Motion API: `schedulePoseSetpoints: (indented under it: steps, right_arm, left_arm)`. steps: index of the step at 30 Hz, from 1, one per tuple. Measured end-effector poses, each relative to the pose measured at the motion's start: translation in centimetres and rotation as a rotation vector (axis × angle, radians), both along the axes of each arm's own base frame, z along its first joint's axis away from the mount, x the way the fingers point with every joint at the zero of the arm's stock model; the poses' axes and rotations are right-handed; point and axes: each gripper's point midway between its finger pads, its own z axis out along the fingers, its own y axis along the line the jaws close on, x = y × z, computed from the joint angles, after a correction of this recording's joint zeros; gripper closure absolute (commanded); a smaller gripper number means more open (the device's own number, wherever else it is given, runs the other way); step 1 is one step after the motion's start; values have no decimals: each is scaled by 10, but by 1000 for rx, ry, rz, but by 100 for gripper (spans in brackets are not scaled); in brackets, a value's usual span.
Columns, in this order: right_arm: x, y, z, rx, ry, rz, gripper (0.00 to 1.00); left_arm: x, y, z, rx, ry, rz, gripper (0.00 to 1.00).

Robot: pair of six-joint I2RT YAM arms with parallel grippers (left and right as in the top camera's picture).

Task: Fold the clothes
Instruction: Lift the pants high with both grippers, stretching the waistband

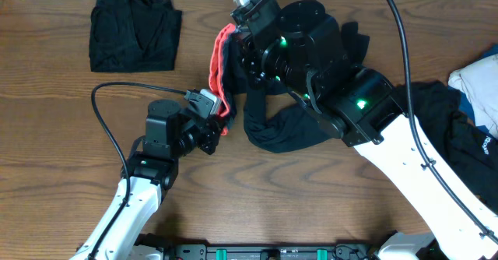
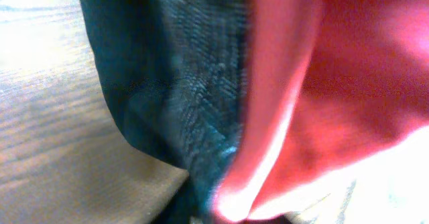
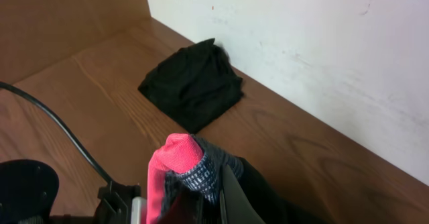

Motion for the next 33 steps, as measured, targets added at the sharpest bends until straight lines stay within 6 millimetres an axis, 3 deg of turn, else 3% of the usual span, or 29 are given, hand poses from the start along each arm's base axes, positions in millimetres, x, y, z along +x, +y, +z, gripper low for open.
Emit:
schedulePoseSetpoints:
  steps: [7, 14, 17, 27, 33]
  right_arm:
    - [6, -8, -2, -23, -10, -51, 97]
    - [11, -29, 10, -59, -68, -148, 97]
    - [9, -47, 26, -68, -122, -205, 97]
    - [5, -104, 80, -65, -280, -374, 97]
    - [2, -127, 108, -72, -378, -464, 97]
  left_arm:
    - [0, 0, 4, -8, -6, 6, 94]
    - [-9, 2, 38, -27, -74, 8, 94]
    - [-14, 5, 67, -32, -117, 18, 94]
    - [-36, 23, 197, -44, -352, 89, 94]
    - [-49, 27, 255, -65, -446, 100, 94]
